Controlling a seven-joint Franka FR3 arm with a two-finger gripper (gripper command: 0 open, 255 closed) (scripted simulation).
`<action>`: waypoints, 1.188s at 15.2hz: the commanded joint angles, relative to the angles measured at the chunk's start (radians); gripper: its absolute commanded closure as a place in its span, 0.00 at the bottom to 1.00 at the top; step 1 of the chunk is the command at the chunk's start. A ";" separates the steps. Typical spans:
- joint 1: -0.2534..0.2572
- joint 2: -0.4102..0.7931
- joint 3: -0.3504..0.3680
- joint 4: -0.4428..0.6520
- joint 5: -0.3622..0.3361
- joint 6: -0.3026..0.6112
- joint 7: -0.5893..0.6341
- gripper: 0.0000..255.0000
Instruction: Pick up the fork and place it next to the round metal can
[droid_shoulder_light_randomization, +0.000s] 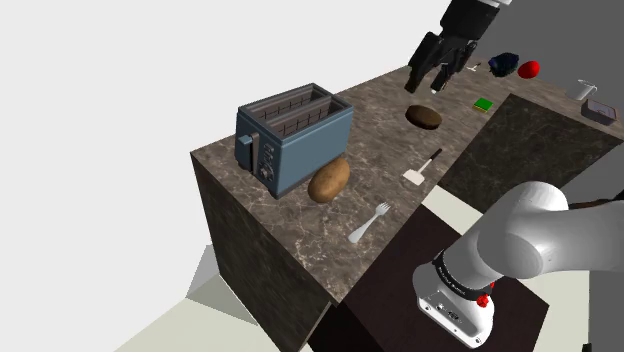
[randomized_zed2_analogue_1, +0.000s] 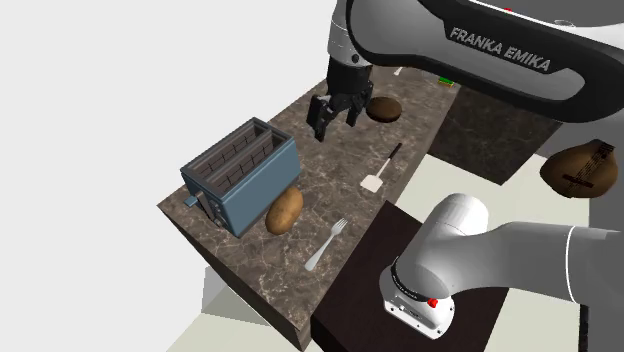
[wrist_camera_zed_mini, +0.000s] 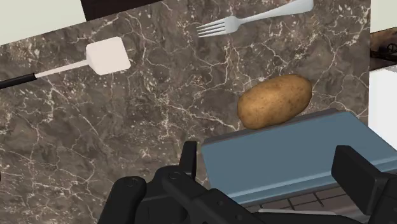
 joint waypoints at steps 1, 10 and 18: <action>0.000 0.000 0.000 0.000 0.000 0.000 0.000 0.00; -0.115 -0.057 0.206 -0.291 0.045 0.144 0.424 0.00; -0.187 -0.004 0.410 -0.475 0.143 0.278 0.810 0.00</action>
